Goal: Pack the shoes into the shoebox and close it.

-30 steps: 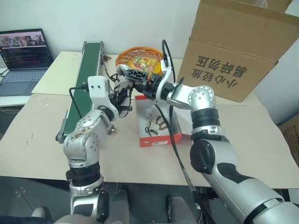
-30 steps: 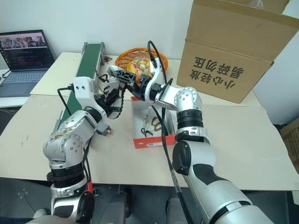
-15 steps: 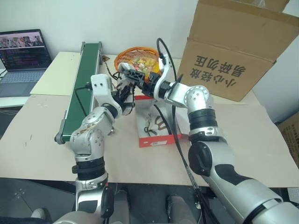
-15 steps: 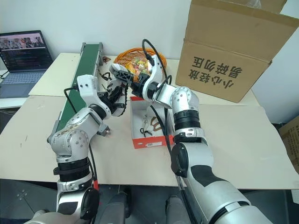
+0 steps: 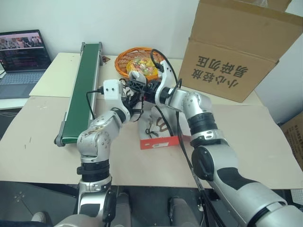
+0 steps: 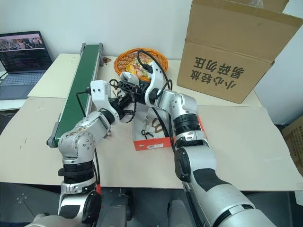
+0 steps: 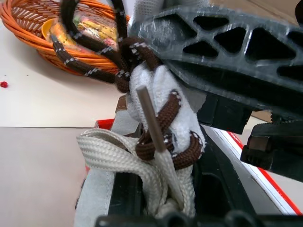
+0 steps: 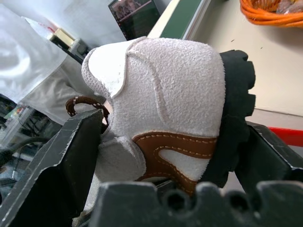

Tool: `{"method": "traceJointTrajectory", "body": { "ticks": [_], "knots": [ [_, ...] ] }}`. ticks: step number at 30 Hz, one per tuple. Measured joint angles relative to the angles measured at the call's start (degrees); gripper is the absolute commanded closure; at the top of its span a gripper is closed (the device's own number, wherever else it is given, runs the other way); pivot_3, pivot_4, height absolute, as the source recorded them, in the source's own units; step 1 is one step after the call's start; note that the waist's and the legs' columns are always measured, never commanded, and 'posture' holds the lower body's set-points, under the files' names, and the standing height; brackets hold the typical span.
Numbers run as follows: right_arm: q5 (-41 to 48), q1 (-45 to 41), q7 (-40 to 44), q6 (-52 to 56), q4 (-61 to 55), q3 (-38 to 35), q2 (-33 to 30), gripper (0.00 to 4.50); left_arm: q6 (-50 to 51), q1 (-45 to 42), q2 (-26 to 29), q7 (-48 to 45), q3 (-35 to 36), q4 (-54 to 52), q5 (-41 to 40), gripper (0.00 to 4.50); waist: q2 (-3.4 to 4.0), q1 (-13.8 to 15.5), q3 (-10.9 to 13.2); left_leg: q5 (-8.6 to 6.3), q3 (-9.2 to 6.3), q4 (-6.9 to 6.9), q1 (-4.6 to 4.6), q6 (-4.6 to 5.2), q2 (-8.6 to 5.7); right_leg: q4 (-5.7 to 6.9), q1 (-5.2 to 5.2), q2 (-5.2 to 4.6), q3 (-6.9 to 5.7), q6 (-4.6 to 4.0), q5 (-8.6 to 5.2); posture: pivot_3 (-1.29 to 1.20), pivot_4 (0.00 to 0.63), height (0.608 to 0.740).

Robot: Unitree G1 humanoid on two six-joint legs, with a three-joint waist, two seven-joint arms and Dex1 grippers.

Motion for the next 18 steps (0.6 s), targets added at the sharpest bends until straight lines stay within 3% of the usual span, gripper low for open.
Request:
{"method": "traceJointTrajectory", "body": {
  "ticks": [1,2,4,8,13,18],
  "knots": [
    [1.45,-0.41,-0.35,0.76,0.65,-2.11,0.09,0.53,-0.12,0.00,0.01,0.00,0.00,-0.41,0.00,4.27,0.00,0.13,0.00,0.00,0.00,0.00,-0.01,0.00,0.00,0.00,0.00,0.00,0.00,0.00,0.00,0.00,0.150,0.721],
    [2.49,-0.87,-1.08,1.28,1.01,-3.71,0.18,0.66,-0.35,-0.01,0.03,0.00,0.00,-0.96,0.00,4.27,0.00,0.18,0.00,0.00,0.00,0.01,-0.03,0.00,0.00,-0.01,0.00,-0.01,0.00,0.00,0.00,0.00,0.150,0.721],
    [4.56,-1.88,-2.35,2.16,1.38,-6.50,0.45,1.32,-1.15,-0.08,0.07,0.00,-0.01,-2.18,0.01,4.27,0.00,0.14,0.00,0.00,0.00,0.01,-0.02,0.00,0.00,-0.02,0.00,-0.01,0.00,0.00,0.00,0.00,0.150,0.721],
    [5.34,-2.72,-3.87,2.99,1.38,-7.83,0.68,2.02,-2.08,-0.16,0.09,0.00,-0.04,-2.65,0.03,4.27,0.00,0.06,0.00,0.00,0.00,0.00,0.02,0.00,0.00,-0.01,0.02,0.00,0.00,0.00,0.00,0.00,0.150,0.721],
    [5.42,-2.89,-4.87,3.33,1.38,-9.47,1.27,2.40,-2.29,-0.17,0.26,0.00,-0.04,-2.65,0.04,4.27,0.00,0.08,0.00,0.00,-0.01,0.01,0.01,0.00,0.00,-0.01,0.02,0.00,0.00,0.00,0.00,0.00,0.150,0.721],
    [6.41,-2.96,-5.52,3.79,1.17,-10.33,1.33,2.48,-2.43,-0.50,0.44,-0.01,-0.12,-2.68,0.05,4.27,0.00,0.07,0.00,0.00,-0.01,0.01,0.01,0.00,0.00,-0.01,0.02,0.00,0.00,0.00,0.00,0.00,0.150,0.721]
  ]
}}
